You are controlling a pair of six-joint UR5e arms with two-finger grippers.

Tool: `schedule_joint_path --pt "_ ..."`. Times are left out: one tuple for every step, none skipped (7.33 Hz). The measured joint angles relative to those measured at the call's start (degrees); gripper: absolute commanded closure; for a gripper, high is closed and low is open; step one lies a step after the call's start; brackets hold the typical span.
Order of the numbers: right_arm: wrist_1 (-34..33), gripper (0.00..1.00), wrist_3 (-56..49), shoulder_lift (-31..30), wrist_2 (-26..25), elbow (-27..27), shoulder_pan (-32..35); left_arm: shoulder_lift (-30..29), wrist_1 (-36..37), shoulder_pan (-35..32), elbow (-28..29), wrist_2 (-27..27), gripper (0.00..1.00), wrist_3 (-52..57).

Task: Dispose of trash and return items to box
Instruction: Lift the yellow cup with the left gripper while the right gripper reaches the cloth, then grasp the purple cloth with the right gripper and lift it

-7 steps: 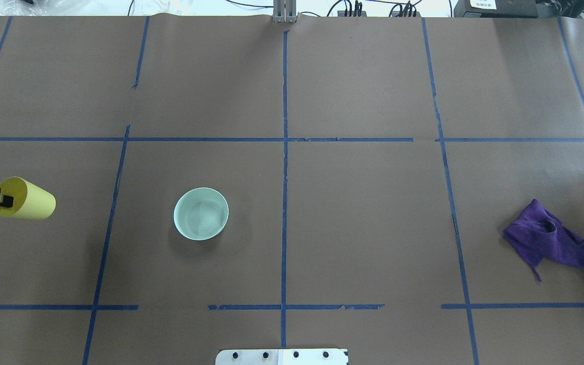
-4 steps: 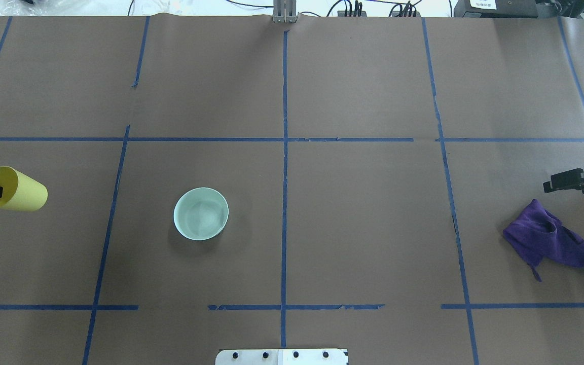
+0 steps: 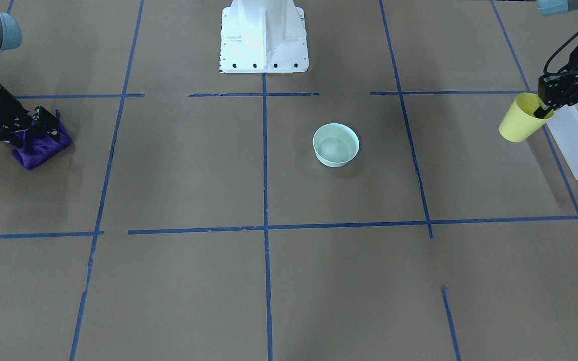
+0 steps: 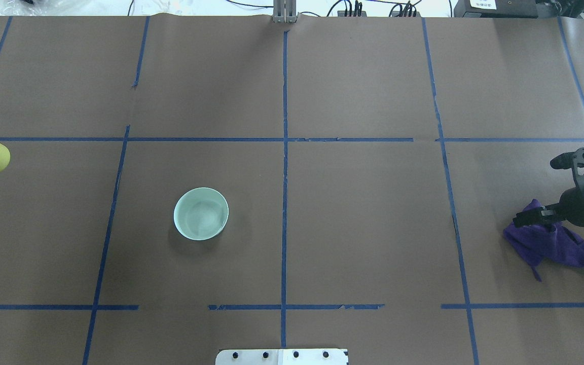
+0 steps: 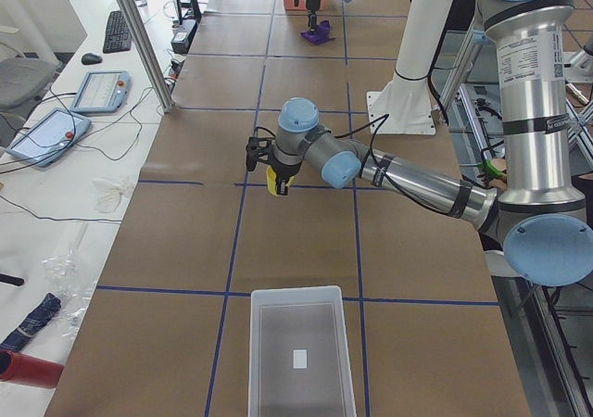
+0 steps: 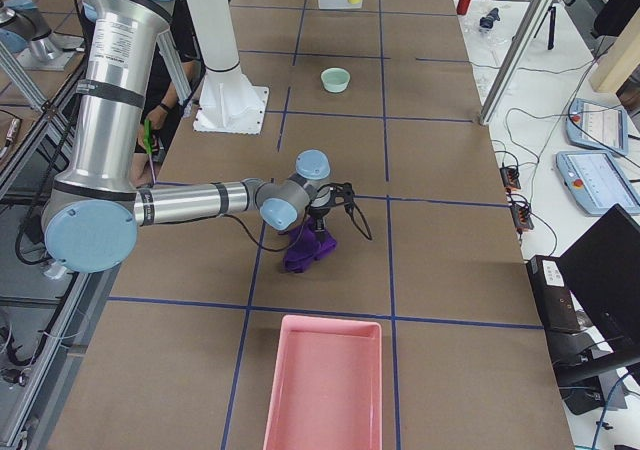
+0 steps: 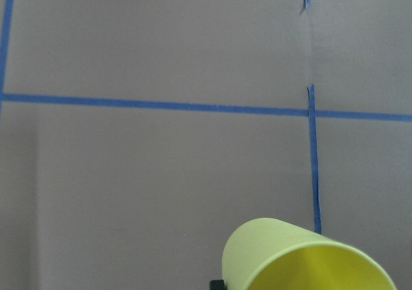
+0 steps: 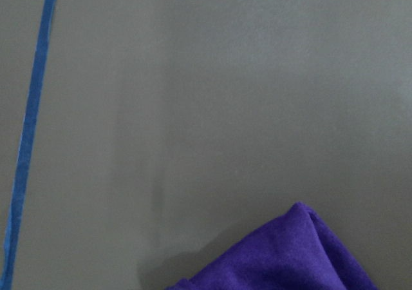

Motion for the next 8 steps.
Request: schedule_joint_path --pt "0.0 0.0 -0.3 -0.9 -0.2 0.1 -1.5 -0.2 0.6 -1.5 0.3 0.0 1.0 1.9" --pt "0.0 0.0 -0.4 -1.9 -0.3 0.2 -2.7 -0.2 0.8 -2.8 0.7 0.0 1.0 3.4" --pt "0.0 0.0 -0.6 -2.8 -0.3 0.3 -3.5 -0.2 0.9 -4.2 1.5 0.0 1.0 5.5" --pt "-0.1 0.15 -0.7 -3.6 -0.4 0.3 -4.0 -0.1 0.9 -5.6 2.8 0.0 1.0 8.3" --pt "-0.2 0.68 -0.7 -4.0 -0.4 0.3 -4.2 0.0 0.9 -7.0 4.0 0.0 1.0 10.8" --pt "-0.4 1.0 -0.7 -4.2 -0.4 0.3 -4.1 0.1 0.9 -7.9 4.8 0.0 1.0 12.5" --pt "-0.5 1.0 -0.7 -4.2 -0.4 0.2 -3.7 0.2 0.9 -8.3 5.3 0.0 1.0 13.3" --pt "-0.6 1.0 -0.7 -4.2 -0.3 0.2 -3.0 0.3 0.9 -8.5 5.8 0.1 1.0 14.2"
